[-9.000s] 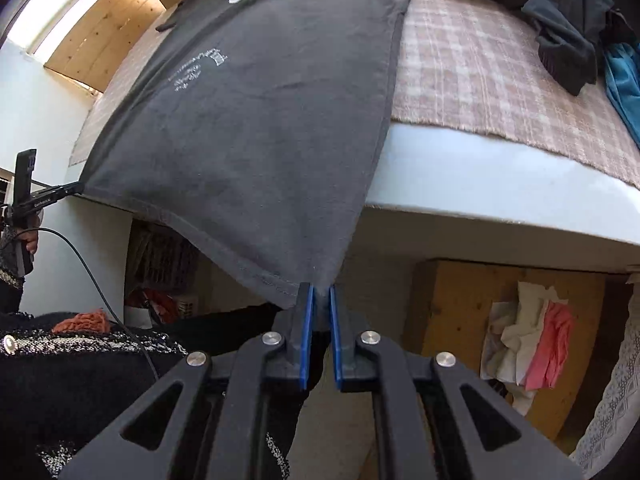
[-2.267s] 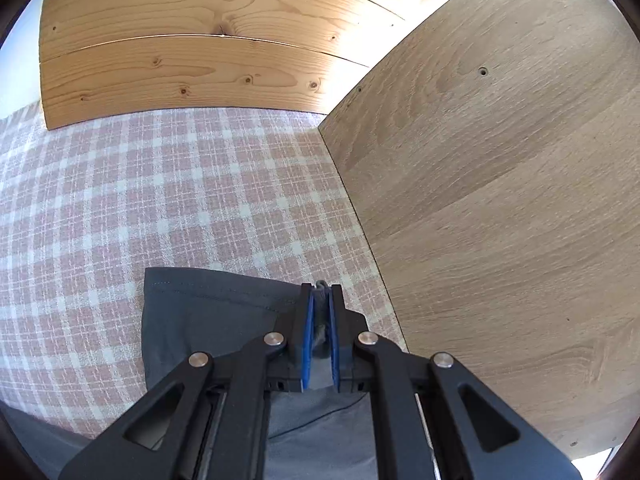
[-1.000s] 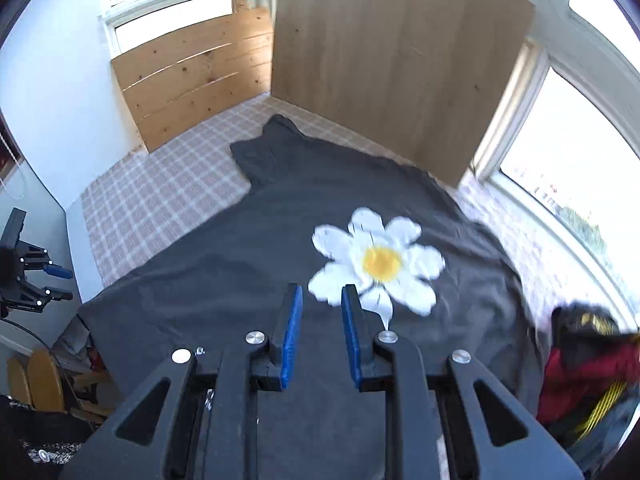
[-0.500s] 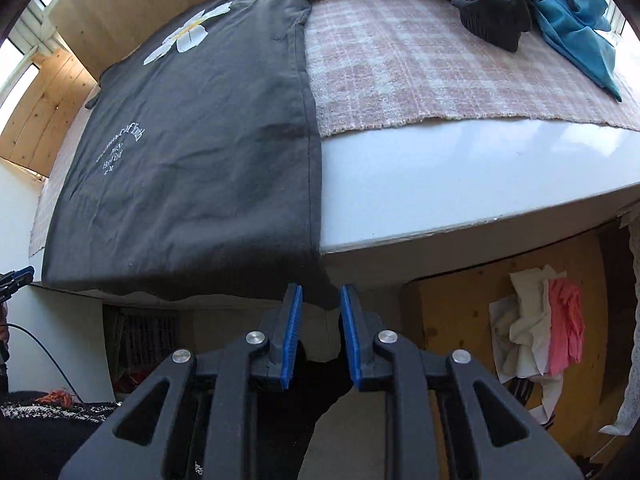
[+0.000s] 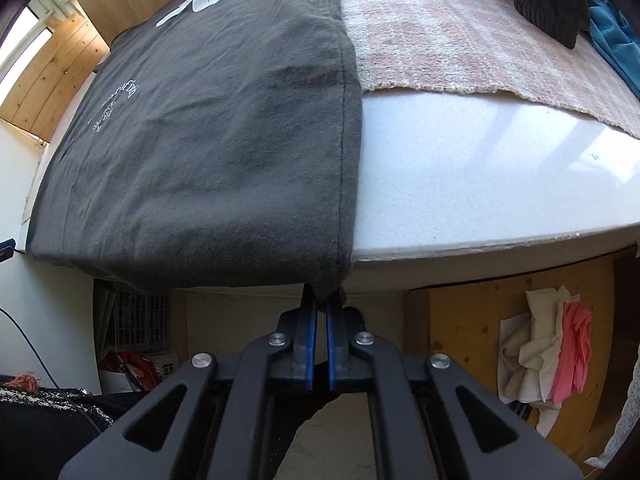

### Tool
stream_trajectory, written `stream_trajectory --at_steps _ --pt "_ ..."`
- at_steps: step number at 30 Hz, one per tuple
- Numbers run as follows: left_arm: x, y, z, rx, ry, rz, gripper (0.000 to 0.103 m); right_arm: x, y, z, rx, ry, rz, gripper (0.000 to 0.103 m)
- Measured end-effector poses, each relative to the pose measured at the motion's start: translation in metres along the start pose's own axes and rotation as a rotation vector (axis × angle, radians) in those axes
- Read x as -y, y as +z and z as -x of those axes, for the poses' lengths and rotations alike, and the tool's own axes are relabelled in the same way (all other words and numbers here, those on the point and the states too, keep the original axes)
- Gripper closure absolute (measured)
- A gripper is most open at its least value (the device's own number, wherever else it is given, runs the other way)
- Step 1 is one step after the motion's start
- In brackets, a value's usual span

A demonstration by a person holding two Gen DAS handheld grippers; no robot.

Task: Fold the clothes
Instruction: 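Grasp the T-shirt hem corners with both grippers and straighten it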

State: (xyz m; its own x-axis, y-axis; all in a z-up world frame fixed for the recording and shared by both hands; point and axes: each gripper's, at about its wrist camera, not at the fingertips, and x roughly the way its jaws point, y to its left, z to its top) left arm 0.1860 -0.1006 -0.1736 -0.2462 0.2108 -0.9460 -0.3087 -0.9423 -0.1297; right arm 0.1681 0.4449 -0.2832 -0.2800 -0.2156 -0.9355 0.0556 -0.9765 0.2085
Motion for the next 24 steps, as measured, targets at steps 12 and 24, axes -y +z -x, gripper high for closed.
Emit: stream_trajectory --at_steps 12,24 --pt "0.005 0.008 -0.020 0.008 -0.069 0.029 0.067 0.003 -0.006 0.045 -0.026 0.001 0.029 0.099" --pt "0.048 0.033 -0.028 0.049 -0.105 -0.124 0.076 0.002 -0.001 0.066 -0.035 0.019 0.011 0.099"
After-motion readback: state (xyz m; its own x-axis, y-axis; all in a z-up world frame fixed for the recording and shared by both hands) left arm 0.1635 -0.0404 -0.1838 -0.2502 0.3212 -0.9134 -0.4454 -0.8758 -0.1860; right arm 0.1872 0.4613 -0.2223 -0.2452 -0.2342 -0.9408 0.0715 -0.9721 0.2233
